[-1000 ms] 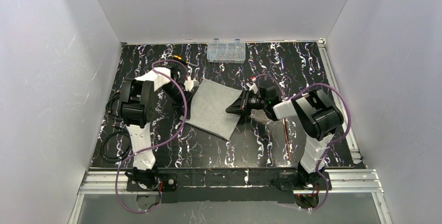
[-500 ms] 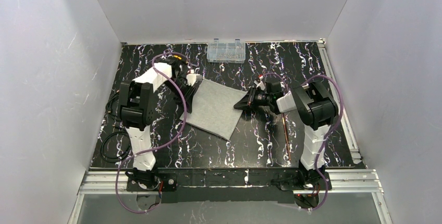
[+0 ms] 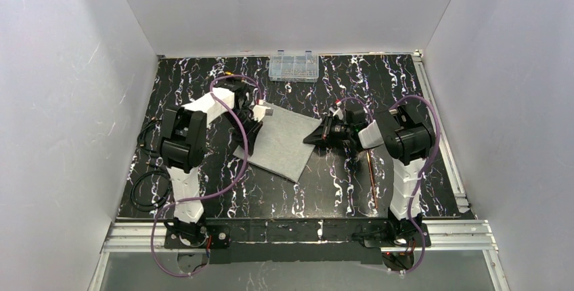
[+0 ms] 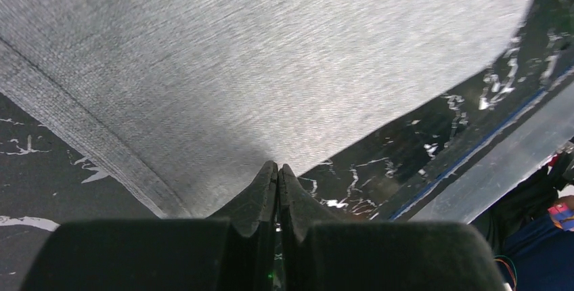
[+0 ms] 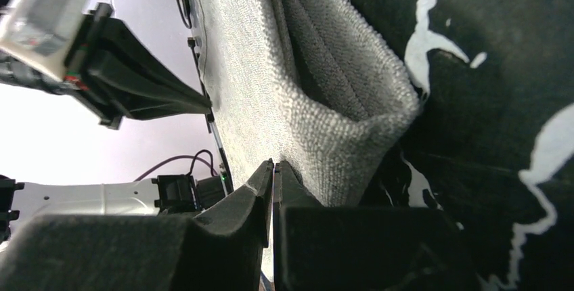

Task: Fold the napkin into a case and place the utensils inside
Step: Smooth out the square-folded napkin at the center of the board.

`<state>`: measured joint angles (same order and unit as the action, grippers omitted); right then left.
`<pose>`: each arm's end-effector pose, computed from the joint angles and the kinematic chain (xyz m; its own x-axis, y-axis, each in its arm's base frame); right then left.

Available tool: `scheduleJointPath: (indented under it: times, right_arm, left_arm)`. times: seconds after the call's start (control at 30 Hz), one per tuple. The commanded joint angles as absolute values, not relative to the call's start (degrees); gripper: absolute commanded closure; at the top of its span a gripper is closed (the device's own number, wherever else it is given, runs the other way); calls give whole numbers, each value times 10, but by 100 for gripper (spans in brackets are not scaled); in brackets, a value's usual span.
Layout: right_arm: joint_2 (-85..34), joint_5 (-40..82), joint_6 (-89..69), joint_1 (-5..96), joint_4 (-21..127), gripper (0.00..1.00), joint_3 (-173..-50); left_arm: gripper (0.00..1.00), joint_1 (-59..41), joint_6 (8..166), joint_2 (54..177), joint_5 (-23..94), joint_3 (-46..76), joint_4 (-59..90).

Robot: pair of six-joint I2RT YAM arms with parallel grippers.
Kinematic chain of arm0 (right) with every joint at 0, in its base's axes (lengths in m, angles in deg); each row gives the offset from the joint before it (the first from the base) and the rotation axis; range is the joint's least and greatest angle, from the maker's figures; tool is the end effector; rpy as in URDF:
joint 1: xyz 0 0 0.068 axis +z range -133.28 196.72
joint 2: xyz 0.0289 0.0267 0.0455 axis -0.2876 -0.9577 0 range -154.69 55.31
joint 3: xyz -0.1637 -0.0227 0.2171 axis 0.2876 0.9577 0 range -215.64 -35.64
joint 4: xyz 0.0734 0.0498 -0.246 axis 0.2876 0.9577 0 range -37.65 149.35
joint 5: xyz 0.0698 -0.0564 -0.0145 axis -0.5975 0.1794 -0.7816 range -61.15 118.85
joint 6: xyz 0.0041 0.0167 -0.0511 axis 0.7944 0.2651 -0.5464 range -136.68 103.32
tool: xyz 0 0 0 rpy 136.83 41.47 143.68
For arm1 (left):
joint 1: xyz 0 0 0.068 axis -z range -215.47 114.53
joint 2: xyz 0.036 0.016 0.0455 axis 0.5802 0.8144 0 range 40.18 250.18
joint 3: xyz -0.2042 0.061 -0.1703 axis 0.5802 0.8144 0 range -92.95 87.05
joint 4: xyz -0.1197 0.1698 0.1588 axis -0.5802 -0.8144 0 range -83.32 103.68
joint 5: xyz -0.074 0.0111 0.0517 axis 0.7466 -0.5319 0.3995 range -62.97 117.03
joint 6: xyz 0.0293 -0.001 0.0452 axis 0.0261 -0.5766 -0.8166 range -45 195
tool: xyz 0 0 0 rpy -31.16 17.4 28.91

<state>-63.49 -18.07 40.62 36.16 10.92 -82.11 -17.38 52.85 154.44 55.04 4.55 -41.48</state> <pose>0.3338 0.1453 0.0791 -0.9503 0.2741 -0.1479 -0.0346 0.3791 0.9247 0.3505 -0.1320 0.1709 -0.7668 0.6006 -0.2265 0.6340 0.6532 -0.4140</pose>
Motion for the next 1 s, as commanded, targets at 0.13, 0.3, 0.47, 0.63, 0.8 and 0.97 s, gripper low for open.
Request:
scheduleJointPath:
  times: [0.13, 0.3, 0.47, 0.63, 0.8, 0.97]
  right_arm:
    - [-654, -177, 420, 351, 58, 87, -802]
    - [-664, -190, 470, 336, -13, 86, -792]
    - [-661, -183, 453, 322, 11, 86, -804]
    - [-656, -153, 400, 310, 101, 88, -836]
    - [-664, -126, 368, 293, 160, 89, -859]
    - [-680, -119, 364, 275, 164, 89, -868]
  left_arm:
    - [100, -174, 496, 1554, 469, 87, -386]
    - [100, -174, 484, 1565, 439, 95, -381]
    - [100, -174, 471, 1568, 424, 102, -374]
    - [100, -174, 460, 1560, 425, 110, -368]
    - [100, -174, 452, 1559, 426, 118, -371]
    - [100, -174, 448, 1553, 415, 128, -363]
